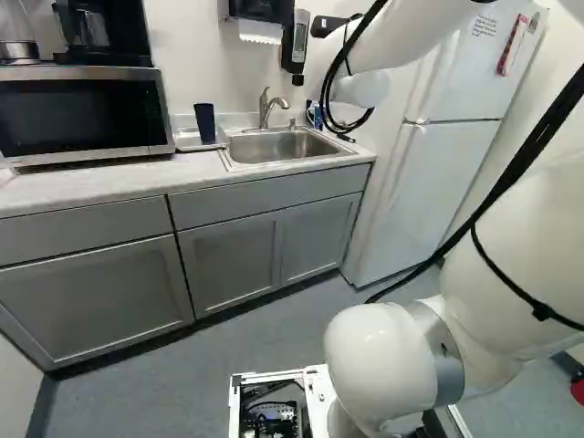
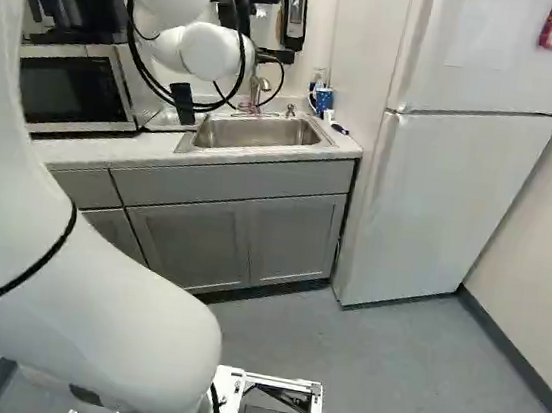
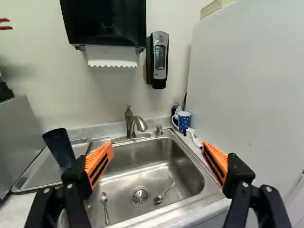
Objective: Rinse the cup and place it in the tray
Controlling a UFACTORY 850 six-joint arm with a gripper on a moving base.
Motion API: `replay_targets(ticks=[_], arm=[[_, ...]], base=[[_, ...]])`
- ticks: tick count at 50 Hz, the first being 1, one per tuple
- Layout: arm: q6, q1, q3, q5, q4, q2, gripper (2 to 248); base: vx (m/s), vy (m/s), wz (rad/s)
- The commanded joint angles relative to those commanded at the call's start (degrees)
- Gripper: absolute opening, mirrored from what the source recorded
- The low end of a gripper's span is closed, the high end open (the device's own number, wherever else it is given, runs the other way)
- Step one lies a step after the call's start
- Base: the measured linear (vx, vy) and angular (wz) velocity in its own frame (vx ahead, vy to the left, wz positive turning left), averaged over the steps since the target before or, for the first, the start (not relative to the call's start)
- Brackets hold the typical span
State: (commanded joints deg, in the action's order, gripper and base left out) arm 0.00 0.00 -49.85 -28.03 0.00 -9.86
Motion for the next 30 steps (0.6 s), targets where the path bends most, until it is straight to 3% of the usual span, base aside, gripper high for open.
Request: replay_targets(ticks=[30], arm=[[0.0,0.0,-4.5,3.2,0.0,1.1,247]], base=[[0.000,0.000,0.000]])
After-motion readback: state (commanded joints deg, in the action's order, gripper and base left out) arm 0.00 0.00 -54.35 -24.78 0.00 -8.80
